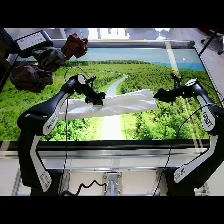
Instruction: Fold the shirts.
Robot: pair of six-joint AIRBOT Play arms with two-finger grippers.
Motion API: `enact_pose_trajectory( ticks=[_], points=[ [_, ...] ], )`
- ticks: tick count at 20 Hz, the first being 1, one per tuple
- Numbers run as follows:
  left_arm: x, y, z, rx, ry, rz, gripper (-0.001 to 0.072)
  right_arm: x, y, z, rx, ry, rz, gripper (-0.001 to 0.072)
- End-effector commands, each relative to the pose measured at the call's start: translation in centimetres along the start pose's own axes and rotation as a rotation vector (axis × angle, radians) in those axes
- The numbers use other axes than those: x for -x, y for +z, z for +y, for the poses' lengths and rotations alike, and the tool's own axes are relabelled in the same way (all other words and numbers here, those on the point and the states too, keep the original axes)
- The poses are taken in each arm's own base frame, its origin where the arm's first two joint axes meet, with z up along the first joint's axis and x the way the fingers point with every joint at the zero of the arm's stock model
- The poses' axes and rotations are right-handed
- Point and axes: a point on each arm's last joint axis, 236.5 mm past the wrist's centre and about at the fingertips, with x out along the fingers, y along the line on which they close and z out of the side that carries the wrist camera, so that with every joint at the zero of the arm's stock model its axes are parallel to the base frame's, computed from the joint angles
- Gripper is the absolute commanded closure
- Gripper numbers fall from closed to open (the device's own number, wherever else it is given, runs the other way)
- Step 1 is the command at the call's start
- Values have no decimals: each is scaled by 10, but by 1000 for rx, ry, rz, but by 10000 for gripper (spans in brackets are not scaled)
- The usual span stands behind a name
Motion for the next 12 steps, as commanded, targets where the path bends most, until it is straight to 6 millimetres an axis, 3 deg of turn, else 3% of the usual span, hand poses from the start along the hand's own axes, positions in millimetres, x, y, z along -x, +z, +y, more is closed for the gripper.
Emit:
enact_pose_trajectory(
  ticks=[1, 6, 12],
  points=[
    [0, 0, 0, -7, 1, 1, 690, -11, -3, 11, -24, 82, 15, 261],
    [1, 0, 0, -10, 0, -2, 690, -5, -3, 10, -75, 147, 10, 261],
    [1, 1, 0, -9, -1, -2, 690, -12, -38, 0, -156, 231, 157, 263]
  ],
)
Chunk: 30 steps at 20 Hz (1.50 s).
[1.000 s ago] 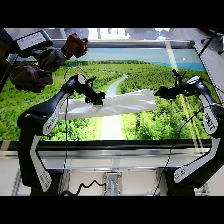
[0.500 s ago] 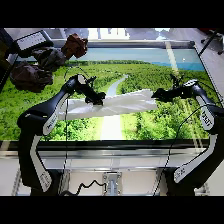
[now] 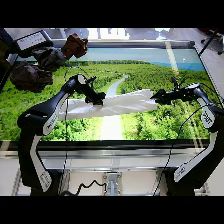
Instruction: Fold the shirts.
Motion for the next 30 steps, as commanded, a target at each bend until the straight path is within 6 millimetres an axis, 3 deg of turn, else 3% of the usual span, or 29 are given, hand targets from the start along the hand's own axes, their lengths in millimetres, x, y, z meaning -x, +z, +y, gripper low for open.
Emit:
enact_pose_trajectory(
  ticks=[1, 8, 9, 10, 11, 18, 21, 25, 27, 30],
  points=[
    [1, 1, -1, -1, -2, -2, 690, -10, -20, -4, -56, 64, 90, 263],
    [1, 3, -1, -1, -2, -11, 689, -14, -17, 5, -66, 118, 82, 275],
    [1, 2, -1, -1, -2, -10, 690, -15, -17, 6, -62, 119, 83, 350],
    [1, 2, -1, -1, -3, -9, 690, -16, -17, 8, -37, 123, 82, 545],
    [1, 2, -1, 0, -3, -9, 690, -17, -16, 12, -8, 134, 74, 678],
    [0, 0, -3, 2, -10, 2, 690, -6, -3, 65, 149, 241, 26, 689],
    [0, -1, -3, 3, -10, 4, 690, 15, 8, 115, 301, 243, -2, 689],
    [0, -1, -8, 10, -31, 5, 691, 36, 12, 211, 499, 312, -47, 689],
    [1, -1, -8, 11, -33, 4, 691, 32, 0, 256, 563, 376, -26, 690],
    [1, 1, -8, 12, -35, -2, 690, 5, -34, 309, 661, 432, 44, 690]
  ],
)
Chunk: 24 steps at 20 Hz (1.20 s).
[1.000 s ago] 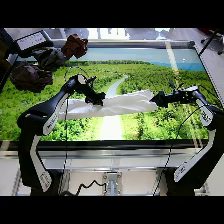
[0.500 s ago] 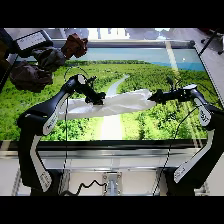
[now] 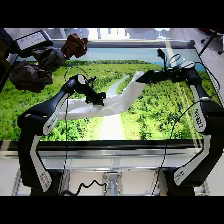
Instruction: Fold the shirts.
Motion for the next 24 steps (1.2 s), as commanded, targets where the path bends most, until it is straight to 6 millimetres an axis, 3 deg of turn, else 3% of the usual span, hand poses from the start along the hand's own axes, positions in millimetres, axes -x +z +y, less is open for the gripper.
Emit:
enact_pose_trajectory(
  ticks=[1, 3, 5, 6, 9, 11, 13, 16, 20, 24],
  points=[
    [3, 4, -5, 6, -21, -14, 690, -50, 0, 70, 113, 101, 65, 690],
    [23, 21, -16, -22, -56, -70, 690, -81, -7, 100, 164, 134, 101, 690],
    [74, 55, -24, -68, -57, -202, 690, -107, -12, 122, 201, 147, 111, 690],
    [104, 70, -17, -92, -16, -267, 690, -119, -14, 132, 214, 154, 111, 690],
    [201, 94, 38, -52, 176, -419, 690, -147, -21, 154, 240, 170, 113, 690],
    [250, 89, 65, 0, 207, -475, 689, -165, -17, 164, 254, 159, 77, 691],
    [284, 77, 87, 50, 221, -498, 689, -183, -19, 177, 255, 177, 57, 691],
    [309, 62, 111, 91, 239, -494, 690, -212, -29, 195, 262, 231, 70, 691],
    [309, 49, 120, 91, 246, -447, 690, -249, -24, 204, 204, 296, 53, 691],
    [309, 53, 114, 76, 224, -462, 690, -284, -48, 181, 104, 308, 100, 691]
  ],
)
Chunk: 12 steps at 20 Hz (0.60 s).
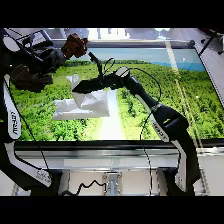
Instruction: Fold the shirts.
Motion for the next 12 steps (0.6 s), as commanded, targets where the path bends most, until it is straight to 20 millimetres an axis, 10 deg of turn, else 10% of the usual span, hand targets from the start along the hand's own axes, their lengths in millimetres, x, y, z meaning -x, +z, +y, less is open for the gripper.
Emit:
enact_pose_trajectory(
  ticks=[1, 8, 12],
  points=[
    [3, 1, 0, -3, -11, -4, 690, -28, -22, -22, -101, 20, 27, 691],
    [3, 2, -1, -13, -14, -9, 690, -64, -82, -84, -352, 24, 103, 690],
    [3, 4, -11, -26, -59, -17, 690, -80, -78, -94, -417, 35, 31, 651]
  ],
)
